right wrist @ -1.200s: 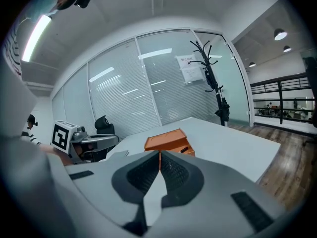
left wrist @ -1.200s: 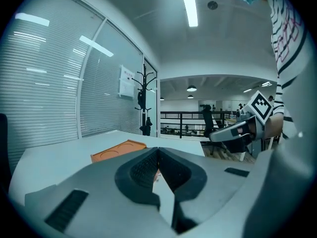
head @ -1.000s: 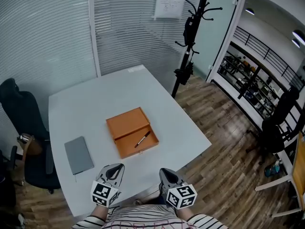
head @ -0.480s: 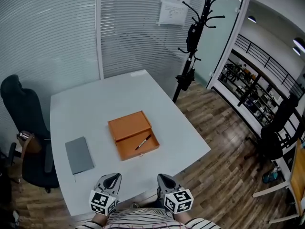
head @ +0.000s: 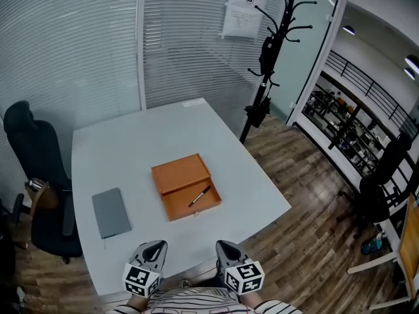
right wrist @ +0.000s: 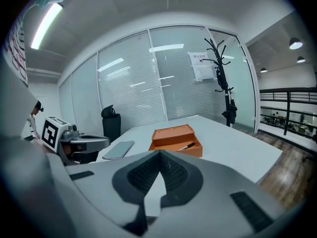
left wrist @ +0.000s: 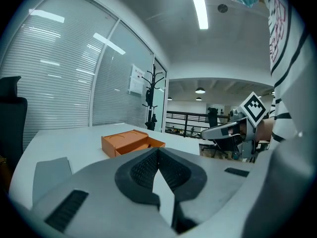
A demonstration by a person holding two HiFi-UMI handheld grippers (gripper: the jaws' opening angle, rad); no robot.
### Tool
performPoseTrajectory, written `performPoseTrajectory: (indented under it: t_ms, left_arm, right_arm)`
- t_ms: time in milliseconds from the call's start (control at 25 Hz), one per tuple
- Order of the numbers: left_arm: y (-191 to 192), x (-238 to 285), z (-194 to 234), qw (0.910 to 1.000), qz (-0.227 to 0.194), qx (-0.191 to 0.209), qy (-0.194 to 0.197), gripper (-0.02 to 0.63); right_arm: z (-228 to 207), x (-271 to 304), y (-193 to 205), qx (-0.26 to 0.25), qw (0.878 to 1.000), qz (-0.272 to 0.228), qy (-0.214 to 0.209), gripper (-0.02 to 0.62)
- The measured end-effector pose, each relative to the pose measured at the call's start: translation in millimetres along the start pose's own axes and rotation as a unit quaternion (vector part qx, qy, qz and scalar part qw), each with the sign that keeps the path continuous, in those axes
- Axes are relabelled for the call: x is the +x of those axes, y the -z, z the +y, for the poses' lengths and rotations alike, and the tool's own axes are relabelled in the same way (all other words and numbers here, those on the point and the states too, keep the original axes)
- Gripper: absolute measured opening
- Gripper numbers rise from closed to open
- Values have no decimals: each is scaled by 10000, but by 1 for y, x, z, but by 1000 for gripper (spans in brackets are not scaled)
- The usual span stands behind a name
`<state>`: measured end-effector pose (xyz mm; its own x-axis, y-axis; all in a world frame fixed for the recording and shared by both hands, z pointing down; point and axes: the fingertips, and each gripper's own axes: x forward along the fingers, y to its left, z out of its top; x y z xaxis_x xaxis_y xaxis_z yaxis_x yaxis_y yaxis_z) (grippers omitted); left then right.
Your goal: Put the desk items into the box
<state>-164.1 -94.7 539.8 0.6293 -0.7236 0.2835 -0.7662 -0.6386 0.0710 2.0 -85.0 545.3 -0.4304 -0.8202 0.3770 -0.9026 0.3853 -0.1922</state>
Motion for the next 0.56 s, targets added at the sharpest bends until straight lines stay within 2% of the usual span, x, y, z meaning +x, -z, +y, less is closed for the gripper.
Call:
performPoseTrajectory:
  t_ms: [560]
  left_arm:
    - [0, 7, -2, 10000, 43, 30, -12, 23]
  right_arm:
    - [-7, -2, -3, -35, 10000, 18, -22, 26]
